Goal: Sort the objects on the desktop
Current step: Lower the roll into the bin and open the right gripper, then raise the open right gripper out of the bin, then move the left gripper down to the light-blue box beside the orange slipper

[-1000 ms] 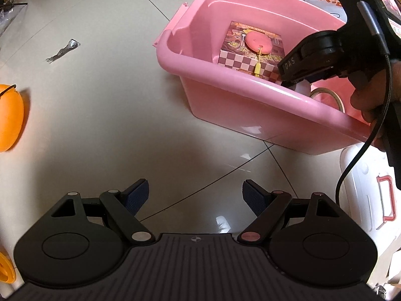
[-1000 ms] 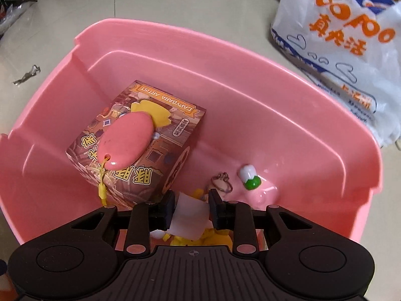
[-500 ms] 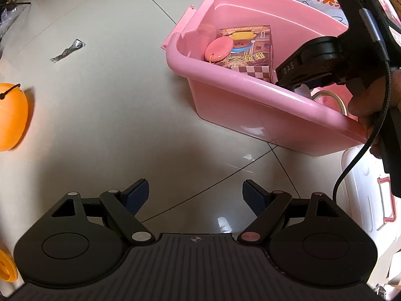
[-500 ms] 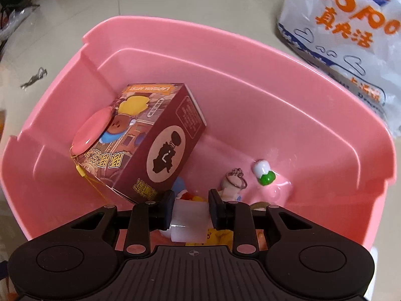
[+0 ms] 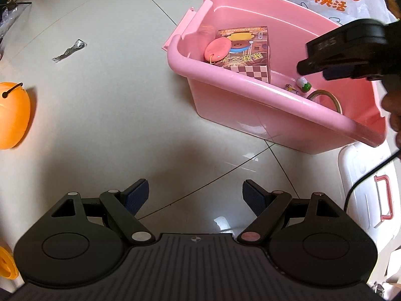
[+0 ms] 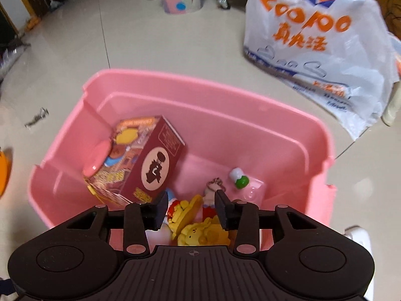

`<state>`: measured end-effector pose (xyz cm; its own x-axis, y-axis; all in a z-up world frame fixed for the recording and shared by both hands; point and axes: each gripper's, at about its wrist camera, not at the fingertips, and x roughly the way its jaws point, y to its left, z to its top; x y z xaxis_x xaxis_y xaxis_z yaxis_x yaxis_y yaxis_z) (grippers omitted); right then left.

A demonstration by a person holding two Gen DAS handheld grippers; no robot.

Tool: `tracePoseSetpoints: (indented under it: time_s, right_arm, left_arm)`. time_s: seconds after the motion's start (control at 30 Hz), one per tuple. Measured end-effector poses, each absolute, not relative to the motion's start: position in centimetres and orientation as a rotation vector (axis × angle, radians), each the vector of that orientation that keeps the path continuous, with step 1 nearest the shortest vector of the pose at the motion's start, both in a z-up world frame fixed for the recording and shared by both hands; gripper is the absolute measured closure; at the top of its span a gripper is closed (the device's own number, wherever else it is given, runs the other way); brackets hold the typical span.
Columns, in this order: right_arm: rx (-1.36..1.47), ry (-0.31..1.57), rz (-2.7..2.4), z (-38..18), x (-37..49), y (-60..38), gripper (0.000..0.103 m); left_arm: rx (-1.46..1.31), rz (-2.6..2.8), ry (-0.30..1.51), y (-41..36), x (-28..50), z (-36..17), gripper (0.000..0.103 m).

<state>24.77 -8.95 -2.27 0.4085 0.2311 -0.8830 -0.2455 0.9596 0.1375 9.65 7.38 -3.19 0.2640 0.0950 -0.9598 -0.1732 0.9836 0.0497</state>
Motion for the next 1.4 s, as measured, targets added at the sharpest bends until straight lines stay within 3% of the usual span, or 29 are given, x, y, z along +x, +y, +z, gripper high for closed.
tracePoseSetpoints:
  time_s: [0.6,1.4]
  right_arm:
    - [-0.041,0.917,0.288,5.6,13.0,-12.4,0.058]
    - [0.066,0.879,0.209,6.8,1.8,-17.4,0.056]
  left_arm:
    - [-0.132,0.129,1.306,6.5,5.1,0.3,0.019]
    - [-0.127,0.146,1.290,5.1,0.5,3.1,0.015]
